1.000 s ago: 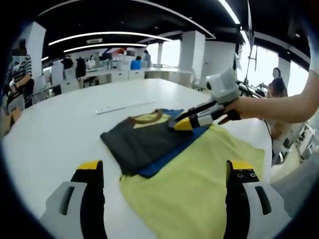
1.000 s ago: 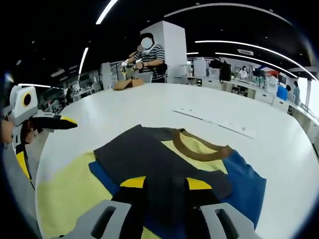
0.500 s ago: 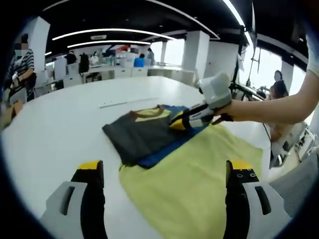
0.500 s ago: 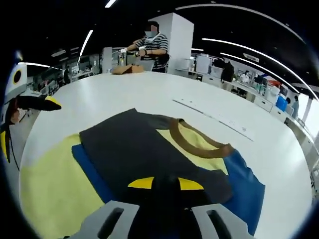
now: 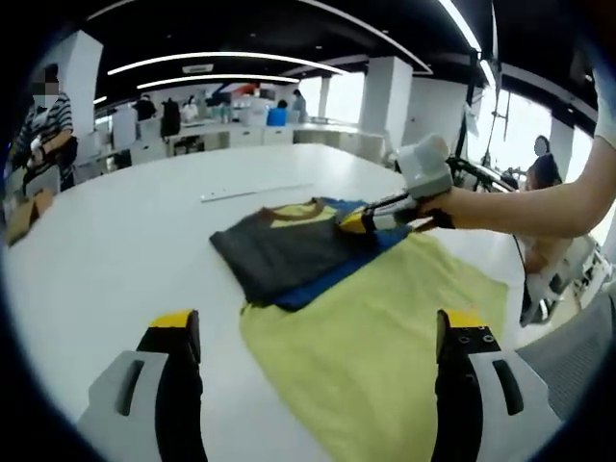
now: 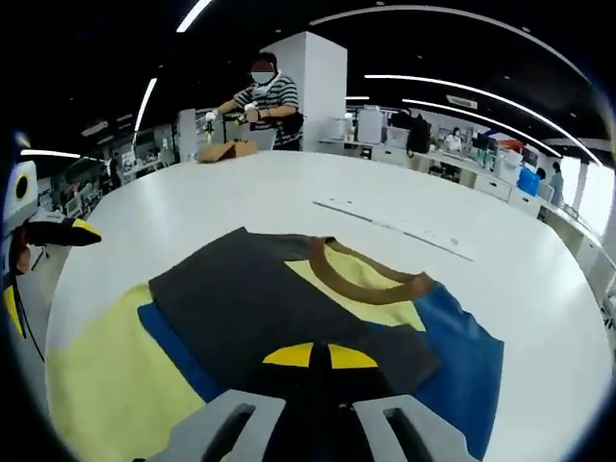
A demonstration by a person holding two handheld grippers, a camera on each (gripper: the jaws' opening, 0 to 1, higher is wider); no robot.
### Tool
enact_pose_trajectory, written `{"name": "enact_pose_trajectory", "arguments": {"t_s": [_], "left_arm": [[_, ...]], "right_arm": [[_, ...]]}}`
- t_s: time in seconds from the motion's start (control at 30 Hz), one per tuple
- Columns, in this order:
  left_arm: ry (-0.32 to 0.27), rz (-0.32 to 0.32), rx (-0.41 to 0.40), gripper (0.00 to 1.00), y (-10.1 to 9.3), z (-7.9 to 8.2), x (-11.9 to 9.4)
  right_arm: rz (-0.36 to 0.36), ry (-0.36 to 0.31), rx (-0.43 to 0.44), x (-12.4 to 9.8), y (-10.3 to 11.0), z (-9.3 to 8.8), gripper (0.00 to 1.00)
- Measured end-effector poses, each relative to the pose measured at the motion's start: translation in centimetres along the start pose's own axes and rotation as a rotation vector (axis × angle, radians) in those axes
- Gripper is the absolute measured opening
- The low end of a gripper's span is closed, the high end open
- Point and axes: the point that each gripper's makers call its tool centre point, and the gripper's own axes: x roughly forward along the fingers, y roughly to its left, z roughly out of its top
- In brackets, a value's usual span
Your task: Fold the garment on the visible template until the final outline fits inside the template.
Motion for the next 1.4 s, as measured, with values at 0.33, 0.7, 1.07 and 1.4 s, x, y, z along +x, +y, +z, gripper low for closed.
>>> {"name": "enact_pose_trajectory", "arguments": {"t_s": [0.33,0.7,1.07,1.4], "left_arm": [[-0.003,0.006,-0.036,0.99,-0.4,-0.4,-0.6],[-0.012,-0.006,-0.026,0.99,-0.9,0.3,-0.6],[-0.001,-0.028,-0.019,0.99,-1.6,0.0,-0.6],[0.018,-0.071,0.023,0.99,-2.4,-0.4,-1.0]], "right_arm": [[-0.087,-0.032,0.0,-3.5,-2.1,0.4,0.0],[-0.185,-0.025,0.055,-7.0,-3.9,-2.1,0.0],[-0.208,0.046,0.152,-8.7,-4.2,-5.5,0.0],[-0.077,0.027,0.161,-10.9,-2.0,-4.9,0.46]]}}
